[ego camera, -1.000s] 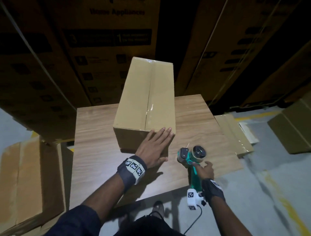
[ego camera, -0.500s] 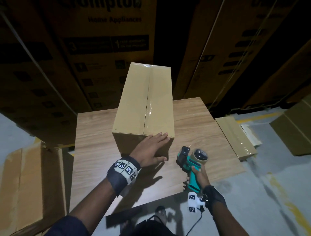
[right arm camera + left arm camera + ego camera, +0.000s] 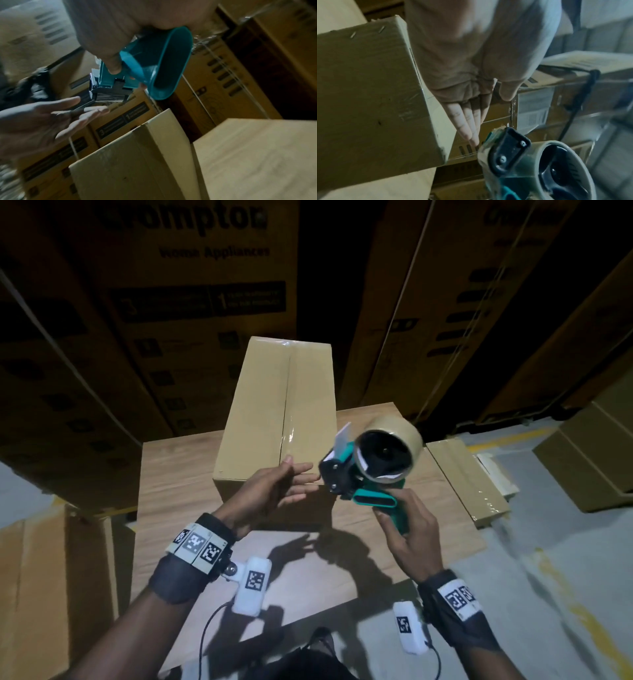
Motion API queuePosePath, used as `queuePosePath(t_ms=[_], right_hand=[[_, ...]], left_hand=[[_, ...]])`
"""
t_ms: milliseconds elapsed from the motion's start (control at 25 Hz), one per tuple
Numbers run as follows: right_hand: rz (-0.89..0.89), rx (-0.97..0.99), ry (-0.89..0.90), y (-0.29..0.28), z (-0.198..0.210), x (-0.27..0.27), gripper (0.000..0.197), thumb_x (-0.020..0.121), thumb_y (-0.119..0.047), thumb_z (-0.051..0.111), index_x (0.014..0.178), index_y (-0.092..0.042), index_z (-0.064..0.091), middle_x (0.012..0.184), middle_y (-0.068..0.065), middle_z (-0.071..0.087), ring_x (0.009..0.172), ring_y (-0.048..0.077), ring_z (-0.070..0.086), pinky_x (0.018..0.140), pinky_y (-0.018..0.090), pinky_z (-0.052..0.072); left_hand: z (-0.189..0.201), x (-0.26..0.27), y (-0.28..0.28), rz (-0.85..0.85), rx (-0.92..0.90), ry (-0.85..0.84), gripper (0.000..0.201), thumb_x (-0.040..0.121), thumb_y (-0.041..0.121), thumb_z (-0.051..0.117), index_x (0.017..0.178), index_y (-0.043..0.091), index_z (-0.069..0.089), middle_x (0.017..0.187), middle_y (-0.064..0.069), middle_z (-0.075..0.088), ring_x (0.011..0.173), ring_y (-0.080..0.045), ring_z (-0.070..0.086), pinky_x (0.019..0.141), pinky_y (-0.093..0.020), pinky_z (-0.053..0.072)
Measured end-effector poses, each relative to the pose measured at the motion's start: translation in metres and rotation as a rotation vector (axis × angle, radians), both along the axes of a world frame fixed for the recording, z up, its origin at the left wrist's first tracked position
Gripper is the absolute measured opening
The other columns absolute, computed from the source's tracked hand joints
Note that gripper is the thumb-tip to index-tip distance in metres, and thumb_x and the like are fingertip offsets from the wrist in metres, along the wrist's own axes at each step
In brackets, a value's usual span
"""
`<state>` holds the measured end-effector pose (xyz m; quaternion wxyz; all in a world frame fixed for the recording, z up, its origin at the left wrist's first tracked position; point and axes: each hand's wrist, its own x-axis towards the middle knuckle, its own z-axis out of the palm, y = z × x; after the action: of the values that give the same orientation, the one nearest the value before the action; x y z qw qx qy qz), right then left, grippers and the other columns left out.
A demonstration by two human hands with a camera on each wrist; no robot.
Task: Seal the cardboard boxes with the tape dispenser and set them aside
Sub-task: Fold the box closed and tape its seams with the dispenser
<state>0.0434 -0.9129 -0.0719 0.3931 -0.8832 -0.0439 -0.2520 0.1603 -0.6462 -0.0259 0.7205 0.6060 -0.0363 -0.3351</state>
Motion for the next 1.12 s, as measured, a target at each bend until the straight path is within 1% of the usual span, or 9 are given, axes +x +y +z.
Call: queuePosePath(t_ms=[120,320,400,480,520,640,840,1040,1120], right_hand=[[0.036,-0.189,-0.079,0.015,0.003,0.004,0.031,0.089,-0.019,0.071,0.117,-0.022,0.059,0.103,-0.001,0.064,0.076,0.014,0.062,0.059,0.028,0.054],[0.075,-0.232,-0.121,0.028,-0.003,0.010,0.039,0.081,-0.011,0.076,0.116,-0.021,0.060,0.101,0.001,0.064,0.072,0.018,0.060,0.052,0.032,0.053],[0.106,-0.242,-0.126,0.033,-0.004,0.013,0.043,0.078,-0.009,0.076,0.116,-0.022,0.060,0.101,0.002,0.064,0.070,0.020,0.060,0.050,0.034,0.051],[0.127,-0.251,-0.118,0.038,-0.006,0.014,0.045,0.077,-0.010,0.077,0.117,-0.023,0.060,0.101,0.001,0.063,0.070,0.020,0.060,0.050,0.036,0.051],[0.138,-0.259,-0.114,0.040,-0.007,0.014,0.045,0.078,-0.012,0.077,0.117,-0.024,0.059,0.102,0.001,0.064,0.070,0.019,0.060,0.050,0.036,0.051],[0.170,-0.262,-0.105,0.047,-0.011,0.012,0.043,0.081,-0.014,0.076,0.119,-0.025,0.059,0.104,0.001,0.065,0.072,0.017,0.062,0.051,0.034,0.053],[0.183,-0.251,-0.096,0.053,-0.012,0.005,0.044,0.077,-0.012,0.077,0.117,-0.024,0.061,0.104,0.001,0.066,0.073,0.018,0.063,0.053,0.030,0.052],[0.253,-0.160,-0.026,0.054,-0.008,0.009,0.030,0.088,-0.021,0.070,0.117,-0.025,0.063,0.105,-0.004,0.067,0.079,0.015,0.066,0.058,0.032,0.054],[0.286,-0.121,0.005,0.055,-0.004,0.014,0.025,0.091,-0.022,0.067,0.115,-0.024,0.063,0.106,-0.006,0.067,0.084,0.012,0.066,0.063,0.028,0.055]], left_hand=[[0.006,-0.001,0.009,0.102,-0.089,0.130,0.066,0.099,0.062,0.039,0.126,0.009,0.068,0.119,-0.011,0.074,0.105,-0.018,0.072,0.092,-0.029,0.059],[-0.004,-0.017,0.022,0.141,-0.161,0.269,0.069,0.099,0.063,0.042,0.121,0.003,0.070,0.110,-0.019,0.074,0.096,-0.022,0.075,0.087,-0.031,0.062],[-0.014,-0.022,0.022,0.193,-0.170,0.342,0.061,0.096,0.055,0.054,0.124,0.003,0.067,0.111,-0.024,0.073,0.091,-0.025,0.076,0.081,-0.032,0.064],[-0.025,-0.026,0.019,0.280,-0.204,0.439,0.053,0.088,0.040,0.067,0.123,0.000,0.065,0.108,-0.027,0.073,0.080,-0.025,0.077,0.075,-0.034,0.064],[-0.030,-0.028,0.017,0.321,-0.218,0.484,0.048,0.087,0.031,0.068,0.121,-0.002,0.065,0.104,-0.026,0.074,0.075,-0.025,0.078,0.070,-0.033,0.063],[-0.038,-0.033,0.016,0.407,-0.189,0.552,0.020,0.101,0.008,0.056,0.113,-0.005,0.064,0.096,-0.026,0.074,0.068,-0.024,0.077,0.060,-0.030,0.063],[-0.042,-0.040,0.021,0.473,-0.085,0.520,0.018,0.098,-0.010,0.053,0.100,-0.005,0.070,0.079,-0.019,0.073,0.061,-0.018,0.074,0.049,-0.022,0.058],[-0.045,-0.034,0.042,0.548,0.009,0.461,0.015,0.094,-0.008,0.061,0.106,-0.006,0.071,0.082,-0.021,0.074,0.056,-0.015,0.071,0.049,-0.020,0.058],[-0.047,-0.030,0.049,0.563,0.069,0.395,0.014,0.091,-0.002,0.068,0.104,-0.005,0.072,0.084,-0.019,0.076,0.060,-0.014,0.072,0.053,-0.020,0.058]])
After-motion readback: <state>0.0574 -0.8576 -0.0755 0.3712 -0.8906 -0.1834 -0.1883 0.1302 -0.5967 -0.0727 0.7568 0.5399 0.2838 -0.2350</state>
